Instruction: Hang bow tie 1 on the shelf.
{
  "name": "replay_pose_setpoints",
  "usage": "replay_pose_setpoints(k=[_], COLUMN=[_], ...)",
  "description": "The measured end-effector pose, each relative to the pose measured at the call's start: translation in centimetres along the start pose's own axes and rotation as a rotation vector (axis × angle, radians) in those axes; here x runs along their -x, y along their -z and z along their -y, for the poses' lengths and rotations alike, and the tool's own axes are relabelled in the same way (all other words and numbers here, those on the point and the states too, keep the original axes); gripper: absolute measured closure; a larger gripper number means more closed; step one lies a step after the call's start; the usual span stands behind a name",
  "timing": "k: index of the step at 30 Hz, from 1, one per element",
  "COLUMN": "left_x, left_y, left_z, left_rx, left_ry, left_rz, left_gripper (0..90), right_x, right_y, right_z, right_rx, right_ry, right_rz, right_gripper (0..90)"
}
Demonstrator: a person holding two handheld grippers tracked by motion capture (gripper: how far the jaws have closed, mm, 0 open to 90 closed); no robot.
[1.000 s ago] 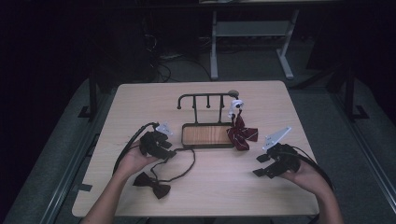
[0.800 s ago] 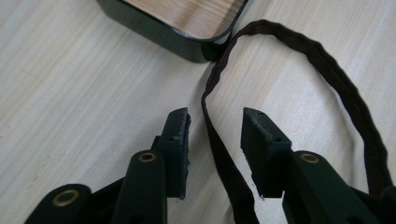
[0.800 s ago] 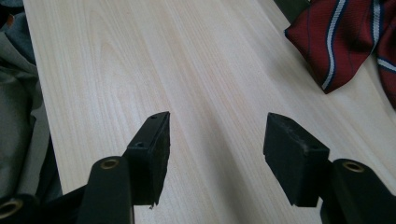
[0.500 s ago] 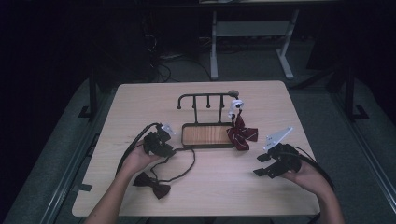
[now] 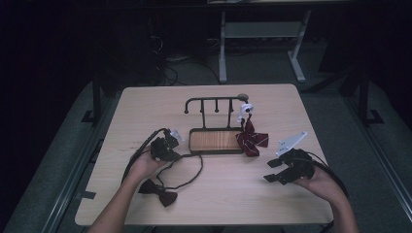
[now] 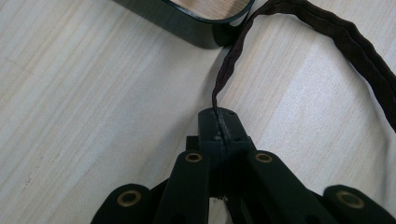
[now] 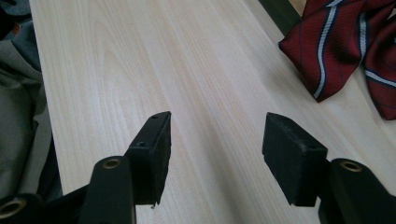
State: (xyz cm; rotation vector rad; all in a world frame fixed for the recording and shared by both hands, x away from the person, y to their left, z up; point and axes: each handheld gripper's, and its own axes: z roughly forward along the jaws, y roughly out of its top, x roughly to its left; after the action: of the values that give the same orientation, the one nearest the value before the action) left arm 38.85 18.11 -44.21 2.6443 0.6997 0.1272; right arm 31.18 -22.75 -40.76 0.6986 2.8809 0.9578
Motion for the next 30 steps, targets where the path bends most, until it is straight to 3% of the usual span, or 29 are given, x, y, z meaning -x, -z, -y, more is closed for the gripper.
replay_pose_setpoints(k=[9,11,16,30], left_x=[-0.1,-0.2,0.3,0.6], left_y=[0.4,0.8,2.0,4.2], left_z=[0.1,0.0,-0.4,-0.2], left_rx=[0.005,-0.016,-0.017,0.004], left_ry=[0.02,0.013,-0.018,-0.005], left_rz=[0.032,0.043,0.047,0.072], left_gripper=[89.5,89.5,89.5,89.5], right_x=[0.1,0.1,0.2,0.5], right_y=[-0.1,-0.3,-0.3,-0.3], right_z=[0.2,0.2,0.4,0.8], right_rx=[0.009,0.003,0.004,0.011], right_ry=[-0.004,-0.005,-0.014,-0.027], right_rz=[-0.013,-0.014,-0.016,-0.022], right_gripper=[42.2,42.2,42.4,42.4])
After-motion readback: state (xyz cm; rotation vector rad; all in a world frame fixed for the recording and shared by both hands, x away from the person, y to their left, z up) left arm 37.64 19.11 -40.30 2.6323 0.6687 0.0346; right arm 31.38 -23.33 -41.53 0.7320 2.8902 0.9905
